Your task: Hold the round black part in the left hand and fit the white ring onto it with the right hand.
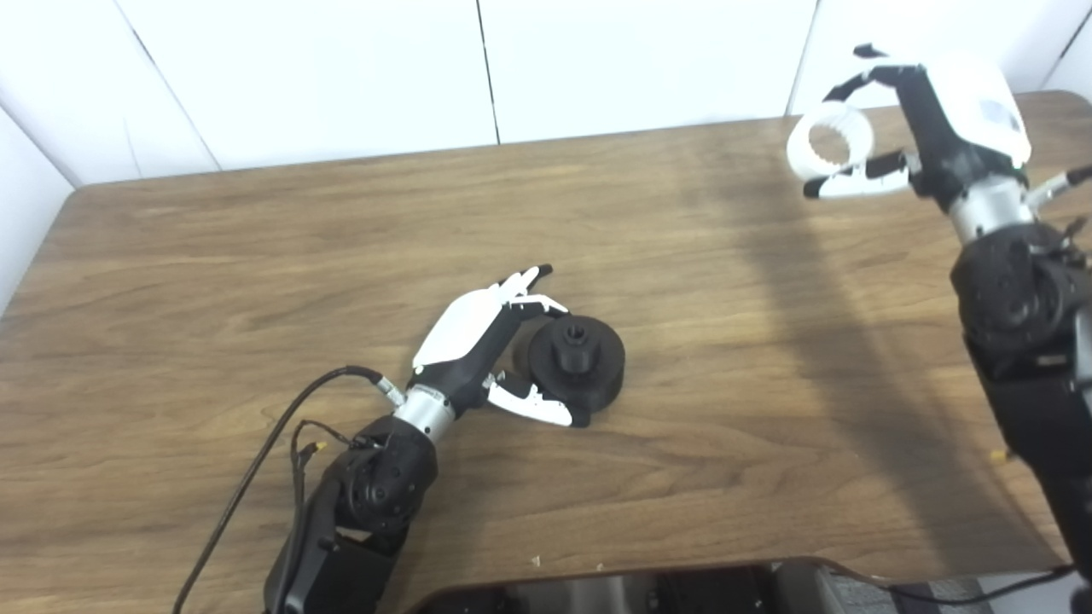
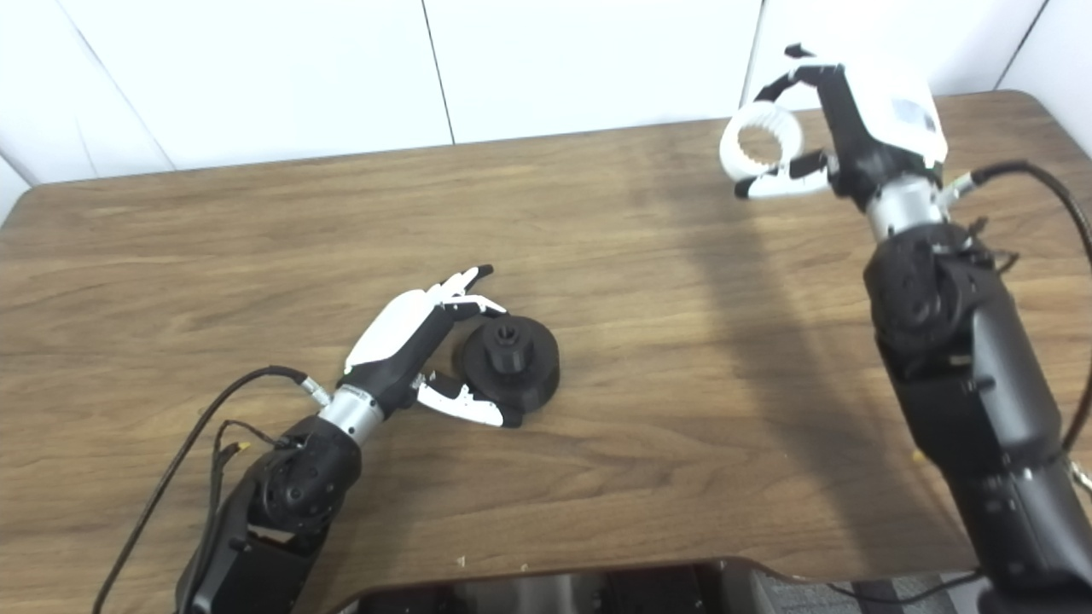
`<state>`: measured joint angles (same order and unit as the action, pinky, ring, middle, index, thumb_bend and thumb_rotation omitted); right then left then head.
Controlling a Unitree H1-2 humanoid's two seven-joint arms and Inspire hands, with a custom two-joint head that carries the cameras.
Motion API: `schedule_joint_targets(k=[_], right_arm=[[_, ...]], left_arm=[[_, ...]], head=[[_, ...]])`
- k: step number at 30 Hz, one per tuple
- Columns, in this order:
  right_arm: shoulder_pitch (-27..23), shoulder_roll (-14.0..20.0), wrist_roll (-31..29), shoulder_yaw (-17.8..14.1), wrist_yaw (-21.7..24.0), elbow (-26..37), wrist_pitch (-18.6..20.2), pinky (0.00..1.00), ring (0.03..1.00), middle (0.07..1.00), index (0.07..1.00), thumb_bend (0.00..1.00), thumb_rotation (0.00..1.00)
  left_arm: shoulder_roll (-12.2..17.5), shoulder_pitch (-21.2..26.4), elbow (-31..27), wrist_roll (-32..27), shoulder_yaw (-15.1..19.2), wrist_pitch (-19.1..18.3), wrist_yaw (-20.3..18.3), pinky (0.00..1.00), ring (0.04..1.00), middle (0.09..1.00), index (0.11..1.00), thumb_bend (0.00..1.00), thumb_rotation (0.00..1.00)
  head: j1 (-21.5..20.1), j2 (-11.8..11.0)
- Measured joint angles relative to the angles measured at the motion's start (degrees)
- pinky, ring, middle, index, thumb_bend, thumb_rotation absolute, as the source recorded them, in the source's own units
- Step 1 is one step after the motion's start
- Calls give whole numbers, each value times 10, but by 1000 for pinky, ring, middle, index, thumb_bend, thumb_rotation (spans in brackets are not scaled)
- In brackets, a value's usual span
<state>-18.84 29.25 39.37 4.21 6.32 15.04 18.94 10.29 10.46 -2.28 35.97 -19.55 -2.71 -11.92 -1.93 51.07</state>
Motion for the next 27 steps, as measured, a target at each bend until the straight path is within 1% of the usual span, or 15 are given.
schedule_joint_targets(k=[4,6,9,10,12,17,19,23,27], right_arm=[[52,-7,-3,-8,4,56,1,813,825,860,489,524,142],[74,-13,-4,-13,6,80,1,829,839,867,490,523,143],[95,-22,-5,-14,16,110,1,820,841,867,490,523,142],[101,-28,-5,-14,19,122,1,789,837,864,490,523,142],[114,-36,-5,-13,21,139,0,770,832,860,490,523,142],[149,-55,-5,-13,24,166,-3,888,854,860,490,523,140],[161,-61,-3,-12,27,174,-5,914,855,865,491,523,141],[178,-69,2,-5,45,191,-7,922,835,865,491,523,142],[177,-77,3,-1,47,191,-16,955,840,856,491,523,141]], left_arm=[[0,1,0,0,1,-3,0,1000,1000,1000,598,955,348],[0,2,0,0,2,-5,0,1000,1000,1000,598,956,341],[0,3,0,-1,2,-6,0,1000,1000,1000,597,959,341],[0,3,0,-1,2,-6,0,1000,1000,1000,596,956,336],[0,3,0,-1,2,-6,0,1000,1000,1000,596,956,334],[0,3,0,-1,2,-6,0,1000,1000,1000,597,957,324],[0,3,0,-1,3,-7,0,1000,1000,1000,596,955,321],[0,5,0,-1,3,-7,0,1000,1000,1000,597,955,326],[0,6,0,-1,3,-7,0,1000,1000,1000,598,957,322]], head=[[-1,-1],[-2,-3],[-4,-4],[-3,-4],[-3,-5],[-4,-6],[-4,-7],[-4,-8],[-3,-9]])
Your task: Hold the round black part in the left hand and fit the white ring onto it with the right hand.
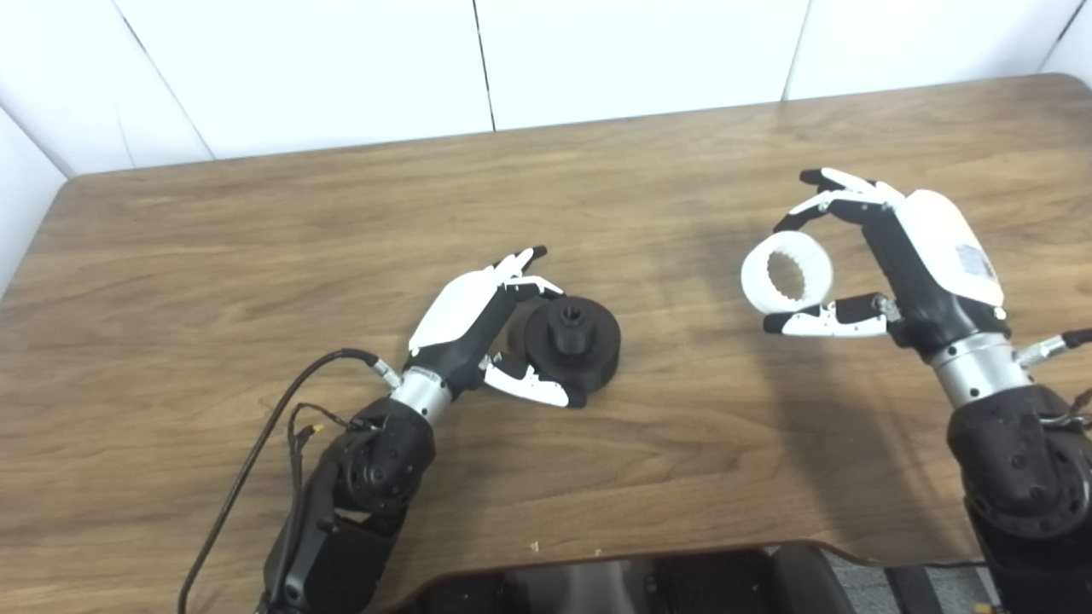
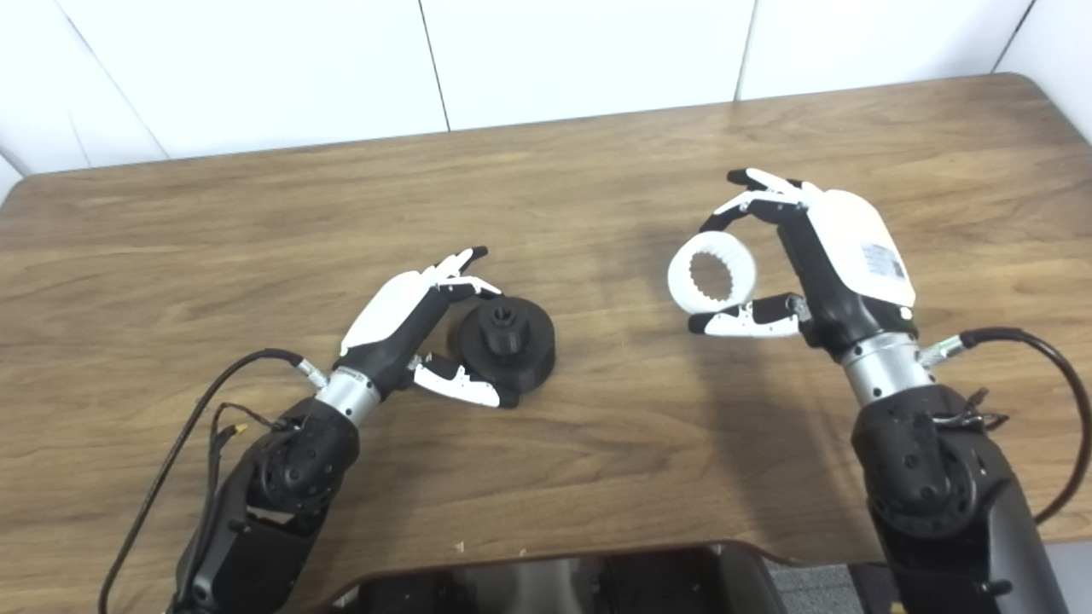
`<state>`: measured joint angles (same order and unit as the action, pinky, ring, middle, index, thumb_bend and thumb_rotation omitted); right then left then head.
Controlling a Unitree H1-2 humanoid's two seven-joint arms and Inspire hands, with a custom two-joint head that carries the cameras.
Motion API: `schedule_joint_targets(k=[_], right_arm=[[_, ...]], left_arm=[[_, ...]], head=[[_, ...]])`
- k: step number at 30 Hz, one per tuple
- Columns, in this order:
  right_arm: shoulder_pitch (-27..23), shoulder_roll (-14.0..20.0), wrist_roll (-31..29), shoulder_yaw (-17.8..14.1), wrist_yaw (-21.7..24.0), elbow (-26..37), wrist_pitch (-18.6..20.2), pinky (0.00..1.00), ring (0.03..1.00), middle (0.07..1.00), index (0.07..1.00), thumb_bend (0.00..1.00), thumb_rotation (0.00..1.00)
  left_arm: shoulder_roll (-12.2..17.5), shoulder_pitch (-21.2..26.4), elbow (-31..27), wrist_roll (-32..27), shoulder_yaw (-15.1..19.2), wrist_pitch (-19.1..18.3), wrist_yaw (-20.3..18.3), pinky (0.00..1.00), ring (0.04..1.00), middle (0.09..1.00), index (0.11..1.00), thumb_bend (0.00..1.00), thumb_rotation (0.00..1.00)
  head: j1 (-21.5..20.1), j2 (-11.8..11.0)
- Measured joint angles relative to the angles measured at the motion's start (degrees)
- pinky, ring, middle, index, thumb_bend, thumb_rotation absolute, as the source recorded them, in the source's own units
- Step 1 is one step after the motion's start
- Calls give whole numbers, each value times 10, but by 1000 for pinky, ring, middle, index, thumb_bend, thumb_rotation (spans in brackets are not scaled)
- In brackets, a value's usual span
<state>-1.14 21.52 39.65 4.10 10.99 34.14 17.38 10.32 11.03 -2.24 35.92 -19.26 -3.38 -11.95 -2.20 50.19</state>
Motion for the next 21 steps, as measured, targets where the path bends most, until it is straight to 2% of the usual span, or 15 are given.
schedule_joint_targets(k=[6,12,18,21], right_arm=[[-4,-19,-3,20,1,0,-24,926,853,855,491,523,143],[-26,-36,8,46,19,0,-26,932,860,862,491,522,143],[-41,-56,23,71,41,-3,-26,886,850,863,491,523,145],[-51,-69,25,79,44,-7,-26,925,866,868,491,521,147]], left_arm=[[0,2,0,1,-2,0,0,1000,1000,1000,598,961,328],[-1,2,0,1,-2,-1,0,1000,1000,1000,596,963,318],[-2,2,0,2,-3,-2,0,1000,1000,1000,598,958,316],[-2,2,0,2,-5,-3,0,1000,1000,1000,597,958,317]], head=[[2,0],[4,0],[8,-1],[10,-2]])
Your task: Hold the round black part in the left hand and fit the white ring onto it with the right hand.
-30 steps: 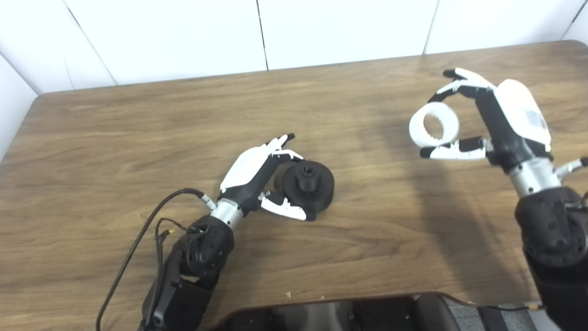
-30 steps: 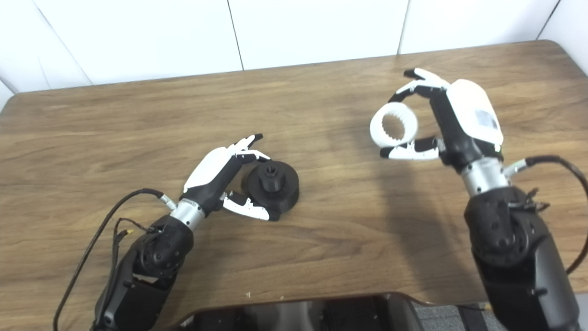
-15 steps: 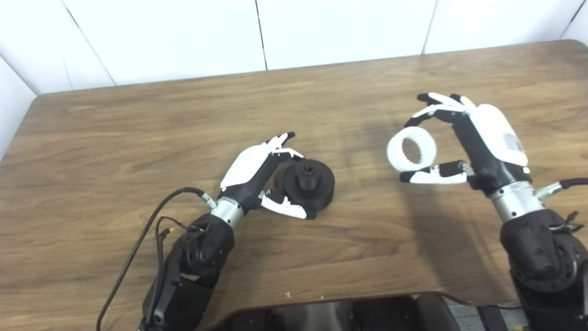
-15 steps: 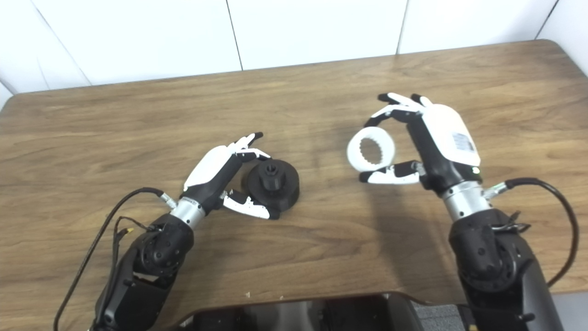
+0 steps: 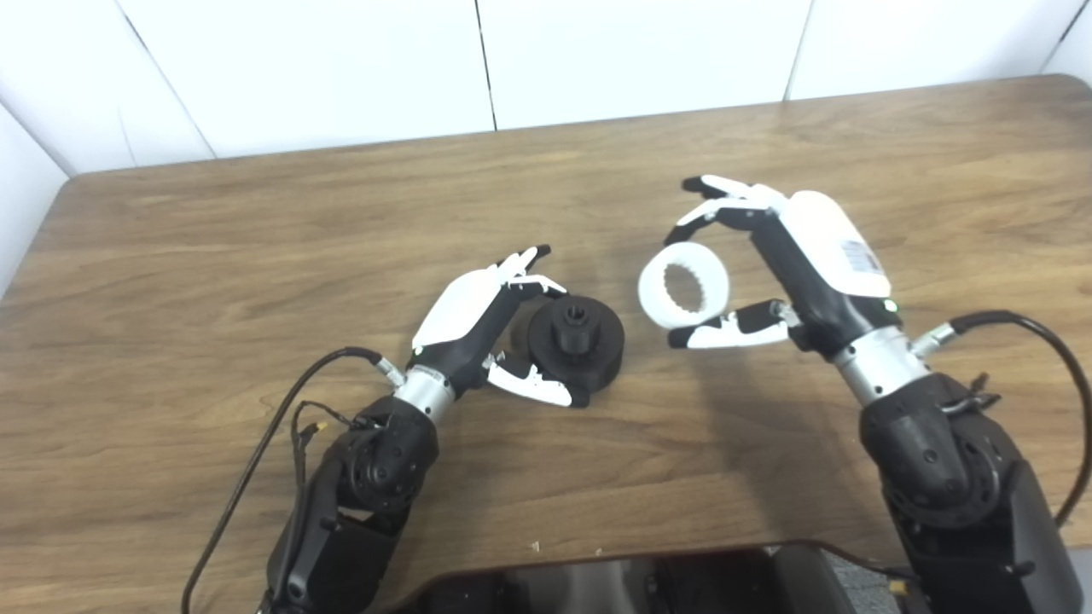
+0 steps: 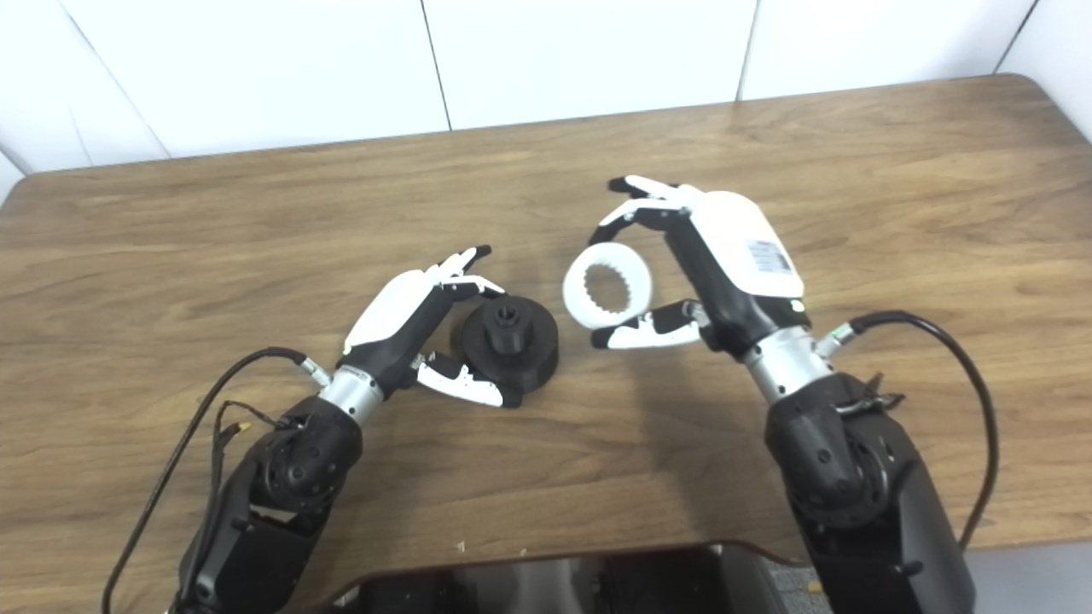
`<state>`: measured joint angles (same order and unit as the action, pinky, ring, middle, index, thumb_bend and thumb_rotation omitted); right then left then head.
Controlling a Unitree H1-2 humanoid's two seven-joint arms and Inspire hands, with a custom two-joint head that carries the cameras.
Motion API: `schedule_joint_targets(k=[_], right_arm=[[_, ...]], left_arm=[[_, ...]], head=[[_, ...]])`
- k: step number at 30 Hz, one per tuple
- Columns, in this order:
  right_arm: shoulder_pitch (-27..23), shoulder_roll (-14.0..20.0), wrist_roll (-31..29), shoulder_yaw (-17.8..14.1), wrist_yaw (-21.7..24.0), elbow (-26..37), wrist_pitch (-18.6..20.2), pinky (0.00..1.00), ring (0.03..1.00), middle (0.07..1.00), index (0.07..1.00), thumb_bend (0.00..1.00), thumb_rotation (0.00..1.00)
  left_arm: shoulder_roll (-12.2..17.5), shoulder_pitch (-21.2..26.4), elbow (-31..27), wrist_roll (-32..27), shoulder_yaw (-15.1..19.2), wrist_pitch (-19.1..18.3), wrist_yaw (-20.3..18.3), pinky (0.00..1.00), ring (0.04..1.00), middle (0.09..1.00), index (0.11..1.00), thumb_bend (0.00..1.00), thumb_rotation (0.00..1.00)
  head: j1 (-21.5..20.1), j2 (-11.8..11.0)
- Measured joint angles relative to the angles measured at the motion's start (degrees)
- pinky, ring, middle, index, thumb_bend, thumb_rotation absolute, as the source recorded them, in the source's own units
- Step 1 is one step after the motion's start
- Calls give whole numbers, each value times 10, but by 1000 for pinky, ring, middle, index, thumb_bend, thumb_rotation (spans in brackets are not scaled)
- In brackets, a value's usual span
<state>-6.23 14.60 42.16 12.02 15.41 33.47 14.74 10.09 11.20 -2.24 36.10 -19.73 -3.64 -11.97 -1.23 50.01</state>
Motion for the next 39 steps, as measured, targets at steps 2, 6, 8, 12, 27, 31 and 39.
schedule_joint_targets(k=[2,6,8,12,27,31,39], right_arm=[[-7,-9,0,6,4,-2,0,935,870,872,492,521,148],[-17,-24,8,19,18,-11,0,933,866,875,492,521,147],[-17,-29,11,23,21,-21,0,923,864,874,492,521,147],[-19,-38,20,38,21,-37,0,896,860,872,492,521,150],[-31,-53,37,68,11,-105,-19,911,858,869,491,524,147],[-31,-54,40,72,5,-123,-22,909,855,871,491,524,147],[-39,-55,34,74,-6,-143,-40,927,860,876,492,522,148]], left_arm=[[-1,0,0,0,-1,0,0,1000,1000,1000,598,956,314],[-3,0,0,0,-3,-1,0,1000,1000,1000,599,956,310],[-4,0,0,1,-4,-1,0,1000,1000,1000,598,957,314],[-4,0,0,1,-5,-1,0,1000,1000,1000,596,956,321],[-5,-1,-1,2,-7,-2,0,1000,1000,1000,591,956,348],[-6,-1,-2,4,-10,-4,-2,1000,1000,1000,597,960,326],[-5,-1,-3,4,-8,-7,-1,1000,1000,1000,583,949,335]], head=[[1,0],[4,2],[4,2],[6,3],[9,10],[10,8],[12,10]])
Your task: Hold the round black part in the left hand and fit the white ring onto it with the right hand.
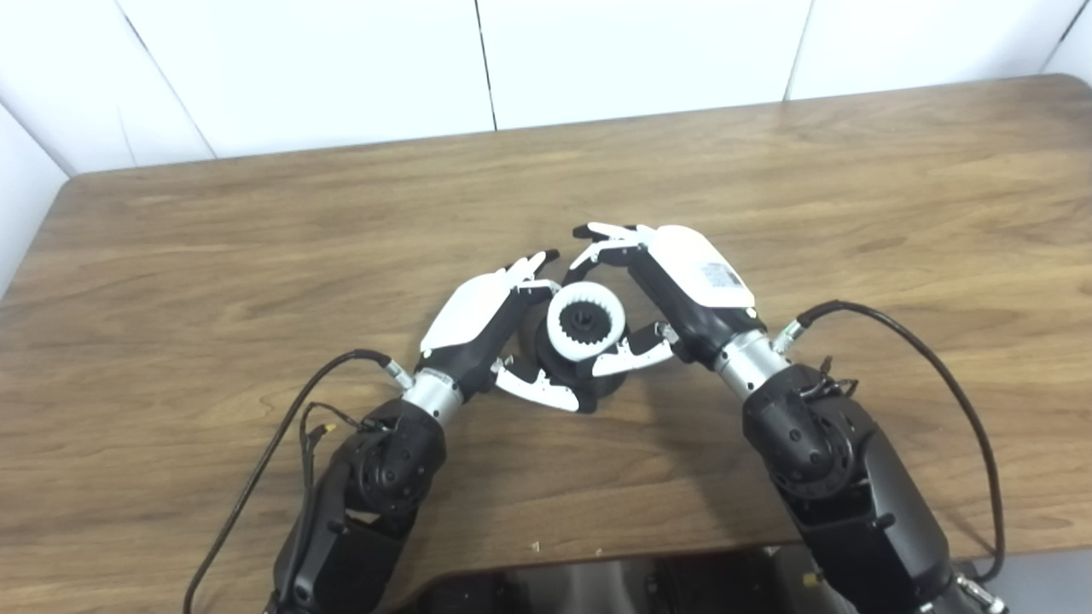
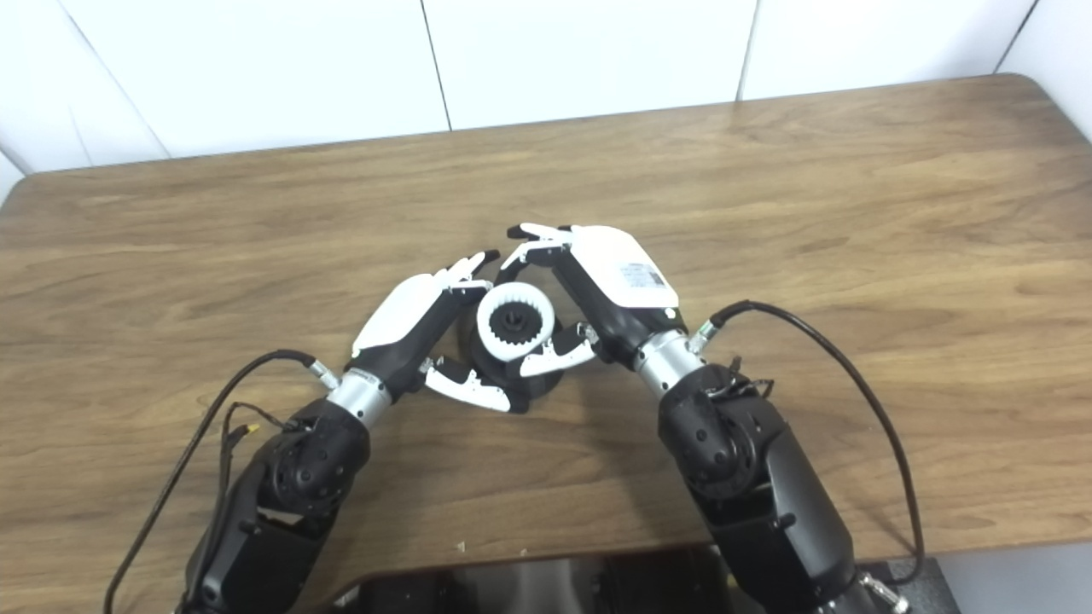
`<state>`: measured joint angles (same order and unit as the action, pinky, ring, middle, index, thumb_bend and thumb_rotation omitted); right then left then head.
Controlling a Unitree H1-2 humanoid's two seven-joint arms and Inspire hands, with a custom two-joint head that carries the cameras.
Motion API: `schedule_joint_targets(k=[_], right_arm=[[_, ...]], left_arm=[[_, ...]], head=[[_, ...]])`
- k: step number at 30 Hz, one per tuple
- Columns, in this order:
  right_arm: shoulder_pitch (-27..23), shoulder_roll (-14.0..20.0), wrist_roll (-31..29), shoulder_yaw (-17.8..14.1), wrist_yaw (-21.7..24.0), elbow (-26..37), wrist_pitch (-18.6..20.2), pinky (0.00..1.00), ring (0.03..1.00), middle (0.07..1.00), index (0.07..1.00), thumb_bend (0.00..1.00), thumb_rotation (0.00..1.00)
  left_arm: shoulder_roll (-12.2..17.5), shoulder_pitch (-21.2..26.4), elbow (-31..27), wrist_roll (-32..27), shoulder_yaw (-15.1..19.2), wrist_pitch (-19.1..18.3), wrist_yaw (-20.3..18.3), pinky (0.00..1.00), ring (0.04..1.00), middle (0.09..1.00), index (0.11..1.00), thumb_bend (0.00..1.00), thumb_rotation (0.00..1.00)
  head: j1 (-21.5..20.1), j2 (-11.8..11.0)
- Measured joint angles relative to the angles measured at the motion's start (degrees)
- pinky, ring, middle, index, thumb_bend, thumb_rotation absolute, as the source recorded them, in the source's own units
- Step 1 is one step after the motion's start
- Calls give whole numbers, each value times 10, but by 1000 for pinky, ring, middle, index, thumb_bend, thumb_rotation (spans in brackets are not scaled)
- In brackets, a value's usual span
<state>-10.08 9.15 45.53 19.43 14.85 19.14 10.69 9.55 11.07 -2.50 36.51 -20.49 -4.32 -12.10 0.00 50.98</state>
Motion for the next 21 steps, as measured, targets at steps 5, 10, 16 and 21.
schedule_joint_targets(k=[5,10,16,21], right_arm=[[-6,0,-1,1,0,-7,-4,919,860,878,492,522,150],[-15,1,2,5,2,-13,-4,882,846,873,492,523,149],[-22,4,10,11,10,-14,-1,884,870,903,495,522,155],[-37,21,45,23,74,0,37,875,943,976,779,927,449]], left_arm=[[0,0,0,1,1,0,0,1000,1000,1000,581,953,336],[0,0,-1,6,1,-3,0,1000,1000,1000,596,954,332],[0,0,-8,9,0,-17,-4,1000,1000,1000,600,949,330],[0,0,-13,9,-1,-18,-11,1000,1000,1000,601,970,324]], head=[[1,1],[2,2],[3,4],[3,4]])
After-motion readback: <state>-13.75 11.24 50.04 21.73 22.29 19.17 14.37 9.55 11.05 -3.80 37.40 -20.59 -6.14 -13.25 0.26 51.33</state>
